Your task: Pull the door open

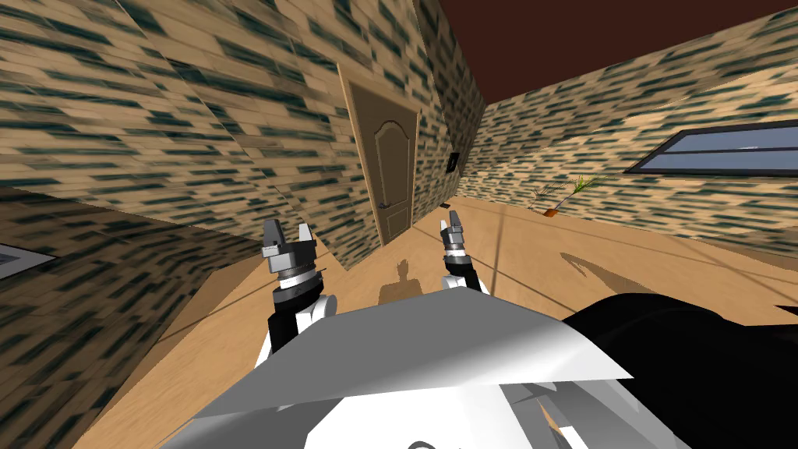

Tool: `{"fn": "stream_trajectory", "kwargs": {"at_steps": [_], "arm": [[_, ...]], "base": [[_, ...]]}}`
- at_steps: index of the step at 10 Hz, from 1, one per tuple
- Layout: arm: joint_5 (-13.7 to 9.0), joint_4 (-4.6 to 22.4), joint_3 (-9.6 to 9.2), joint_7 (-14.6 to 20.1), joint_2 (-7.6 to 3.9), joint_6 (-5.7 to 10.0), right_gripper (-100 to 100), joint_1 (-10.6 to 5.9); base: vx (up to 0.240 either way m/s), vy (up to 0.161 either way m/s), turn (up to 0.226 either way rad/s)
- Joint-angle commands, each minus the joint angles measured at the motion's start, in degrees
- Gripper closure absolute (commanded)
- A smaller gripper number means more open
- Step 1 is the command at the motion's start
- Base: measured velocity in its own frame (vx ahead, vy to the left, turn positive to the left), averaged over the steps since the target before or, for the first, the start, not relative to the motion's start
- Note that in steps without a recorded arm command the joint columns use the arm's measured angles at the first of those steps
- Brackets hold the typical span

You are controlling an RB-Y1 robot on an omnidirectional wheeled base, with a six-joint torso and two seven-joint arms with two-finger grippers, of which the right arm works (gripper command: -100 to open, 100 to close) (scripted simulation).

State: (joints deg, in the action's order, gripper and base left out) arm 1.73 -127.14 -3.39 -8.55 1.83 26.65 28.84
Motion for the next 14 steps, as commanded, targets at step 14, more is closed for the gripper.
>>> {"fn": "stream_trajectory", "kwargs": {"at_steps": [14], "arm": [[-3.1, 17.9, -2.09, 4.1, -7.26, 3.23, -100, -7.25]], "base": [[0.122, -0.007, 0.084]]}}
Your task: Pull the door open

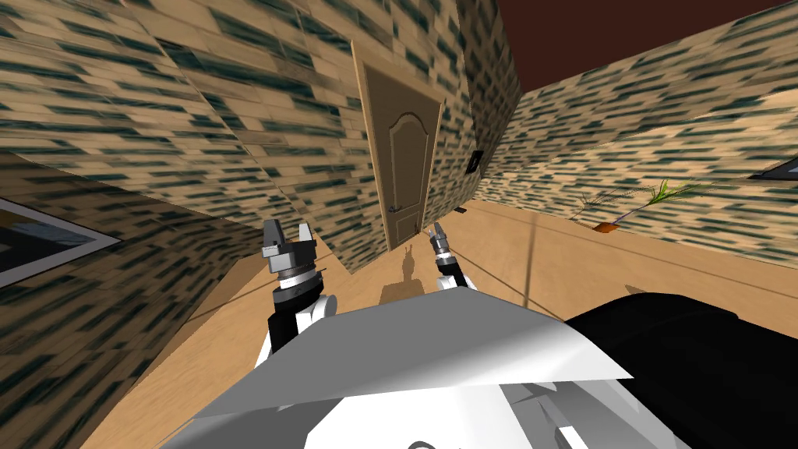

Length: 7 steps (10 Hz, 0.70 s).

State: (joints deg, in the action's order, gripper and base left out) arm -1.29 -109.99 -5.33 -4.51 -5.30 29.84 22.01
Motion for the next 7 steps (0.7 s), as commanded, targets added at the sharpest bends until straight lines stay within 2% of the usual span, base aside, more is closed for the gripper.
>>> {"fn": "stream_trajectory", "kwargs": {"at_steps": [1, 7], "arm": [[-0.3, 2.0, -0.29, 0.4, -0.56, 0.25, -100, -0.90], [-1.6, 9.8, -1.21, 2.2, -3.20, 1.65, -100, -4.06]], "base": [[0.099, -0.016, 0.078], [0.098, -0.014, 0.088]]}}
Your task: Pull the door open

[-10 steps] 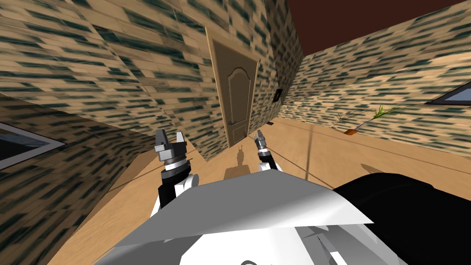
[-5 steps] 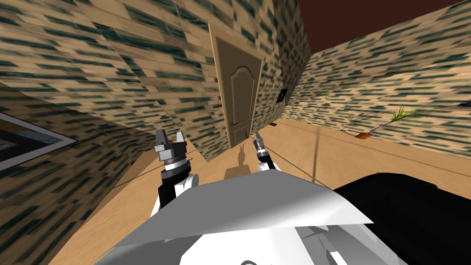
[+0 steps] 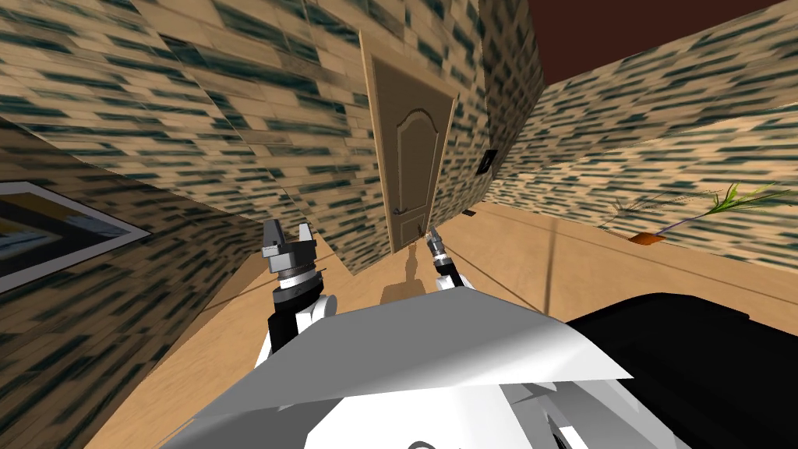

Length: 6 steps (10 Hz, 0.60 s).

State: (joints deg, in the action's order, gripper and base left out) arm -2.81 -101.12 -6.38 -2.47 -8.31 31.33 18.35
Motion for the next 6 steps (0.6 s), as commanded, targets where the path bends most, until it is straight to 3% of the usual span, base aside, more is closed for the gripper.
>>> {"fn": "stream_trajectory", "kwargs": {"at_steps": [1, 6], "arm": [[-0.3, 2.3, -0.31, 0.5, -0.64, 0.41, -100, -0.95], [-1.5, 9.2, -1.12, 2.1, -2.88, 1.65, -100, -3.75]], "base": [[0.106, -0.023, 0.089], [0.093, -0.020, 0.093]]}}
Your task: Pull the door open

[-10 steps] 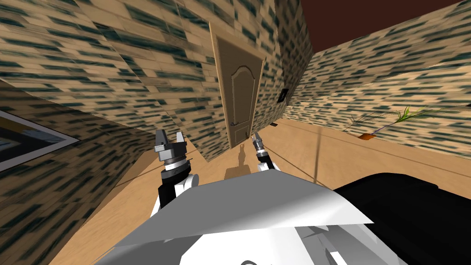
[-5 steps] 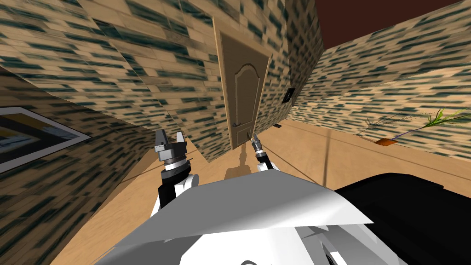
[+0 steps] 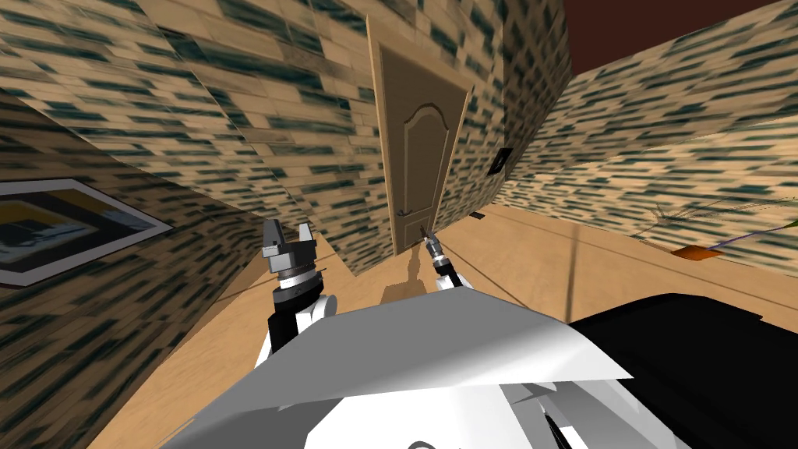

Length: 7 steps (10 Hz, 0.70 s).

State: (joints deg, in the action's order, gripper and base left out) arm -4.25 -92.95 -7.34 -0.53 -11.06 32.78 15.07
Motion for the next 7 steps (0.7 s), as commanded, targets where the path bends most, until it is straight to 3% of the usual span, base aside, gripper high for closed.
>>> {"fn": "stream_trajectory", "kwargs": {"at_steps": [1, 7], "arm": [[-0.3, 2.4, -0.33, 0.5, -0.58, 0.46, -100, -1.04], [-1.8, 10.9, -1.31, 2.4, -3.22, 1.98, -100, -4.44]], "base": [[0.093, -0.020, 0.085], [0.097, -0.030, 0.094]]}}
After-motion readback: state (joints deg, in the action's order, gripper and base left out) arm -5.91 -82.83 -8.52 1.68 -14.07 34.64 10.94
